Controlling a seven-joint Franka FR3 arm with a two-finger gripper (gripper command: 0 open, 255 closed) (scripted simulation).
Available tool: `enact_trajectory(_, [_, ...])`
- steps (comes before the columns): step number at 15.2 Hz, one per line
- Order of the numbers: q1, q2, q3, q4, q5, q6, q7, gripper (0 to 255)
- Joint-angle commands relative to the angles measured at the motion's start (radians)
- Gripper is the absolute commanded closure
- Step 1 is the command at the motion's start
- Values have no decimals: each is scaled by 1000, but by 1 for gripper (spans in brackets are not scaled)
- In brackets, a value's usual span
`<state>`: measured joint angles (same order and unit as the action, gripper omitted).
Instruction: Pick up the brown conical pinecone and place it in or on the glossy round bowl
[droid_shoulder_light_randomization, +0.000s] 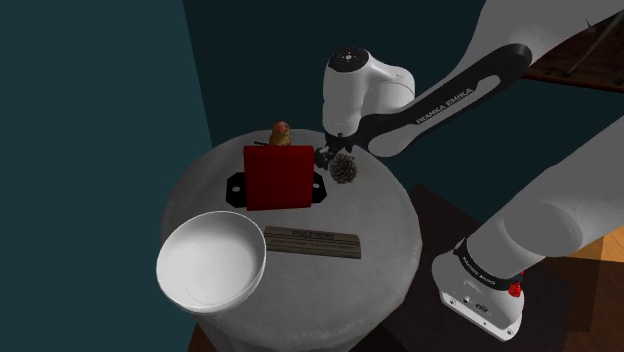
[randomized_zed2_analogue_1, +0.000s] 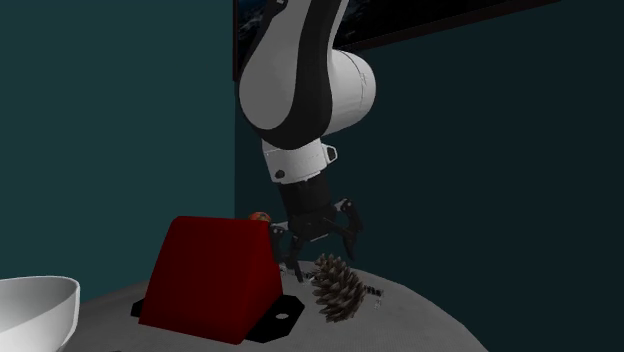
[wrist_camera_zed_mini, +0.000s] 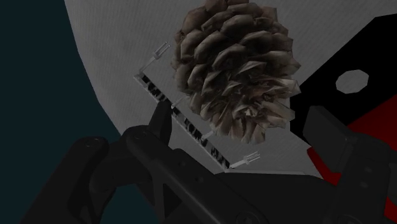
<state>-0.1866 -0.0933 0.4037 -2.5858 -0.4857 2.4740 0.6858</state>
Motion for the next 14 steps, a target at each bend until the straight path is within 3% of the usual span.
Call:
enact_trajectory(1, [-1, 3, -1, -1, -4, 4, 2, 0])
enact_trajectory(6, [-1, 3, -1, -1, -4, 4, 2, 0])
enact_trajectory(7, [-1, 3, -1, -1, -4, 4, 3, 255])
enact_trajectory(14, [-2, 3, -1, -1, -5, 4, 2, 255])
